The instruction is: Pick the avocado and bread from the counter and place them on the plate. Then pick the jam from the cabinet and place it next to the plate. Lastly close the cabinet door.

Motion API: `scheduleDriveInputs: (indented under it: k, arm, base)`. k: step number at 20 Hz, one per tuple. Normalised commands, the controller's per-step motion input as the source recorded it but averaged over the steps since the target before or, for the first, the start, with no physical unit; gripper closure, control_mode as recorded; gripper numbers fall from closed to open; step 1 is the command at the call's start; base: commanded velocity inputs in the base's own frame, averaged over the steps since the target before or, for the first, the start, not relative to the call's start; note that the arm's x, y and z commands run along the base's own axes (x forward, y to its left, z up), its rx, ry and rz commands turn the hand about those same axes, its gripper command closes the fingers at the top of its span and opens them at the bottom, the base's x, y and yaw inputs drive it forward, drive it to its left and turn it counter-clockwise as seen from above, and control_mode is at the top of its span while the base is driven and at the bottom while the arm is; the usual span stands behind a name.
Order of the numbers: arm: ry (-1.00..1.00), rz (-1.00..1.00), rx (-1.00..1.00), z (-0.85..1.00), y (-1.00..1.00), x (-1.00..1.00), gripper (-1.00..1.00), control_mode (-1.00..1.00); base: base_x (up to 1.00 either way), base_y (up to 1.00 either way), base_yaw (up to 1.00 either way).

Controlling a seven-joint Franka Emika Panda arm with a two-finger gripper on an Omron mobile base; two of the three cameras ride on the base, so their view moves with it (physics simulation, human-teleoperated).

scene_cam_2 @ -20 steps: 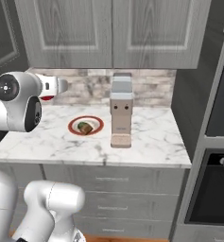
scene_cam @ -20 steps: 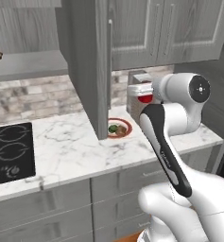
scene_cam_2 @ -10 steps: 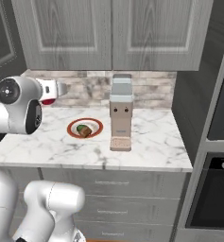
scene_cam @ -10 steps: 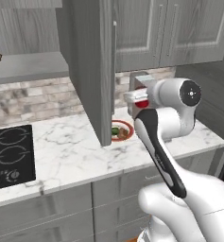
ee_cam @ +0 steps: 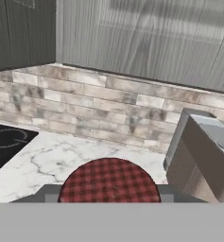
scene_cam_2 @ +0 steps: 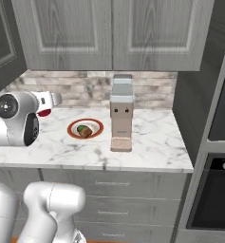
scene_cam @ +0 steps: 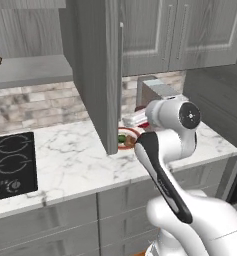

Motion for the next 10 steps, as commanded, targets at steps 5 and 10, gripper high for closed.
scheduleDriveInputs:
  k: [5,10]
  arm:
    - [0.0,0.05,-0.11,-0.44,0.4,0.12,1.0,-1.0]
    - [0.0,0.04,-0.11,-0.38,0.37,0.36,1.0,-1.0]
  base:
    - [0.0,0.0,0.0]
    - [0.0,0.0,0.0]
